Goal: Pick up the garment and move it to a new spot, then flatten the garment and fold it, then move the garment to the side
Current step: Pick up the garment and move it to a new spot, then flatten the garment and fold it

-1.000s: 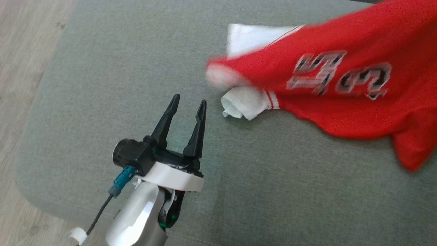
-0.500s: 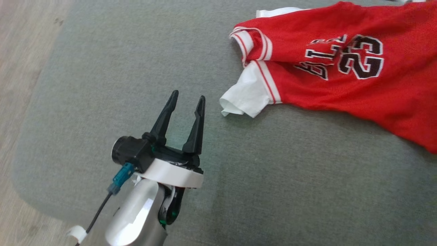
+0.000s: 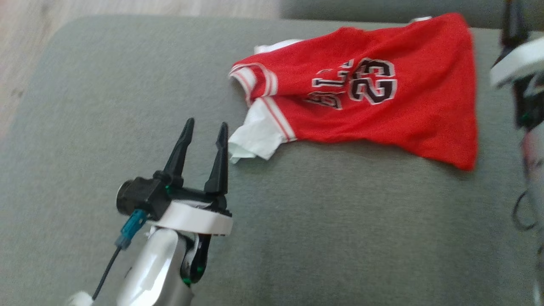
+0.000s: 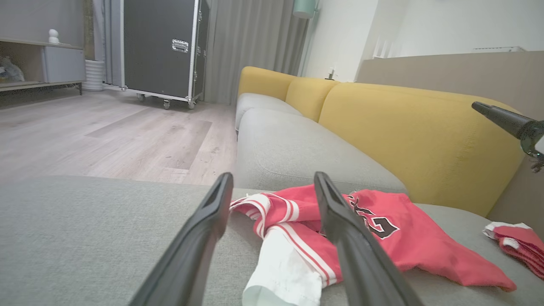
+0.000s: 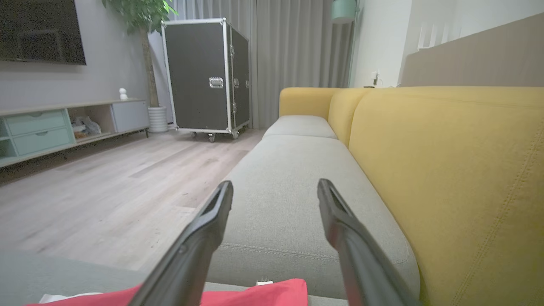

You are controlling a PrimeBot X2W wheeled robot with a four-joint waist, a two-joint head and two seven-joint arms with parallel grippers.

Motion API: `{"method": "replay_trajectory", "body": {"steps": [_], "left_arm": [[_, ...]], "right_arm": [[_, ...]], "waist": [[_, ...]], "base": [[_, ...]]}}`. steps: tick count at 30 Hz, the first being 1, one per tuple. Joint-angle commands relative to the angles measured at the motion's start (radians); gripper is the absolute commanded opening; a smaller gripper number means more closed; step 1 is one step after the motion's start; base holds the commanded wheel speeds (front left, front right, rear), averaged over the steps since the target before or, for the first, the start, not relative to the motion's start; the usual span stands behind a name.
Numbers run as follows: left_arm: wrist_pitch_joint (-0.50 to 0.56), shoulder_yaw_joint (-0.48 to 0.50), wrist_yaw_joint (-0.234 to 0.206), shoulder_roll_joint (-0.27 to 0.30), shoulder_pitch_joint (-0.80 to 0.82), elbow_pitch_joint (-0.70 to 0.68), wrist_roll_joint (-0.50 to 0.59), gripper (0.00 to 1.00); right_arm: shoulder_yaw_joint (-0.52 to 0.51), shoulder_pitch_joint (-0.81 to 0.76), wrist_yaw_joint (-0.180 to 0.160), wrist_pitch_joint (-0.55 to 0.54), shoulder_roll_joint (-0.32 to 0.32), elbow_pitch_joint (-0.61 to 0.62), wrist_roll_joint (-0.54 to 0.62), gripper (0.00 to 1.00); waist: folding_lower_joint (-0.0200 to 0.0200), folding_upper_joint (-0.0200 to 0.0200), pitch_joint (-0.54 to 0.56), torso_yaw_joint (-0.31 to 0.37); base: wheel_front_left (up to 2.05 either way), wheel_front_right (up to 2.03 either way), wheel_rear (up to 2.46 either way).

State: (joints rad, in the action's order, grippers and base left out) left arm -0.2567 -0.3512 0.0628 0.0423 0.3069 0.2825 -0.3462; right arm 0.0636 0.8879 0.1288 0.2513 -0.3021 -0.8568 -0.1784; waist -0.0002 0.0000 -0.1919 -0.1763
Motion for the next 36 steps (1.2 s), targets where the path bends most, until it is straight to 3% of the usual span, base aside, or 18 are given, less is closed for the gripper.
{"method": "replay_trajectory", "body": {"steps": [1, 9, 16, 27, 36], "left_arm": [[-0.005, 0.043, 0.004, 0.008, 0.007, -0.027, 0.012, 1.00], [-0.005, 0.105, 0.011, 0.008, -0.055, -0.025, 0.045, 1.00], [-0.005, 0.131, 0.023, 0.008, -0.119, -0.003, 0.038, 1.00], [-0.005, 0.141, 0.040, 0.008, -0.100, 0.020, 0.049, 1.00], [-0.005, 0.116, 0.041, 0.008, -0.078, 0.014, 0.043, 1.00]], "right_arm": [[0.009, -0.036, 0.002, 0.010, 0.019, 0.064, -0.014, 1.00], [-0.024, -0.381, 0.002, 0.010, 0.131, 0.383, -0.046, 1.00], [-0.034, -0.654, 0.002, 0.010, 0.224, 0.518, -0.031, 1.00], [-0.038, -0.702, 0.002, 0.010, 0.246, 0.561, 0.007, 1.00], [-0.123, -0.630, 0.002, -0.082, 0.249, 0.444, 0.062, 1.00]], "waist": [[0.0002, 0.0000, 0.054, 0.057], [0.0002, 0.0000, 0.126, 0.138], [0.0002, 0.0000, 0.160, 0.168], [0.0002, 0.0000, 0.136, 0.162], [0.0002, 0.0000, 0.087, 0.129]], "base": [[0.00, 0.00, 0.00], [0.00, 0.00, 0.00], [0.00, 0.00, 0.00], [0.00, 0.00, 0.00], [0.00, 0.00, 0.00]]}}
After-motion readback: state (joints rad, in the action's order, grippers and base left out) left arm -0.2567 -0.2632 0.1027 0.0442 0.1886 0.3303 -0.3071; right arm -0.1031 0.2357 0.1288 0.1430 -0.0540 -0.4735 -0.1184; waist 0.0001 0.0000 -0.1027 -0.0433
